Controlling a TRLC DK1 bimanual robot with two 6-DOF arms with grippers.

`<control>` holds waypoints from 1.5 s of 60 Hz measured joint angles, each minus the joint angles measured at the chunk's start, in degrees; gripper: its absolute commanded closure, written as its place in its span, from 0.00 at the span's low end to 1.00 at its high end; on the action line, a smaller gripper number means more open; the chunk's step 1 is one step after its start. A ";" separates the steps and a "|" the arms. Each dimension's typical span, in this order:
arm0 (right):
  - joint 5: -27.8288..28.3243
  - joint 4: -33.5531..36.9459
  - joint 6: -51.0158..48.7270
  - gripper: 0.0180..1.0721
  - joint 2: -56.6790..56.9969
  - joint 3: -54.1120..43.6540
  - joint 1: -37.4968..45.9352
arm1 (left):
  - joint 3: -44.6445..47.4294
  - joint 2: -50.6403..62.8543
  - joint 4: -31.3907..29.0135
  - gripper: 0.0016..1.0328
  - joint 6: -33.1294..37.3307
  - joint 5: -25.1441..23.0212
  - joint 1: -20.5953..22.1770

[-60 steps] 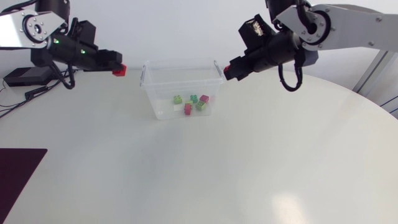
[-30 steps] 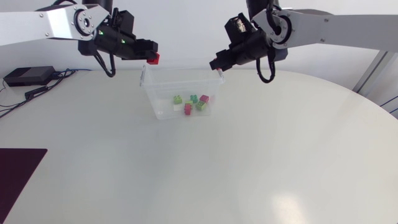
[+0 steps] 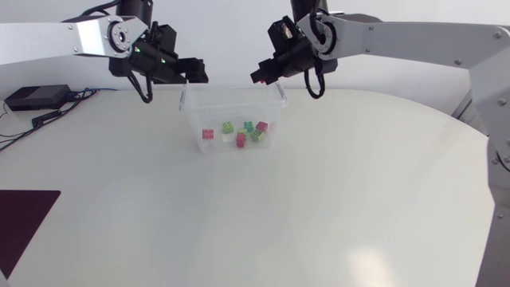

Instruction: Place the duplo bricks in the container

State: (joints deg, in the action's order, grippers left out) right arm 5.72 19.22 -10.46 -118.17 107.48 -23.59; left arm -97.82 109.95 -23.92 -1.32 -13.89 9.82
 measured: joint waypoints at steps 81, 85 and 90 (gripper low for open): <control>-7.48 -12.22 -0.68 0.04 63.98 -65.09 18.21 | 56.28 -60.72 8.13 0.04 12.52 10.19 -16.59; -7.45 -12.22 -0.70 0.04 67.12 -68.04 19.10 | 58.66 -62.40 9.40 0.04 13.29 10.34 -16.92; -7.30 -12.39 -1.29 0.04 71.01 -71.84 20.00 | 61.86 -64.57 11.04 0.04 13.66 10.34 -17.18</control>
State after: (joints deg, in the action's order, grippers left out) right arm -1.58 6.83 -11.75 -47.16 35.64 -3.60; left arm -35.97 45.39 -12.88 12.34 -3.55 -7.35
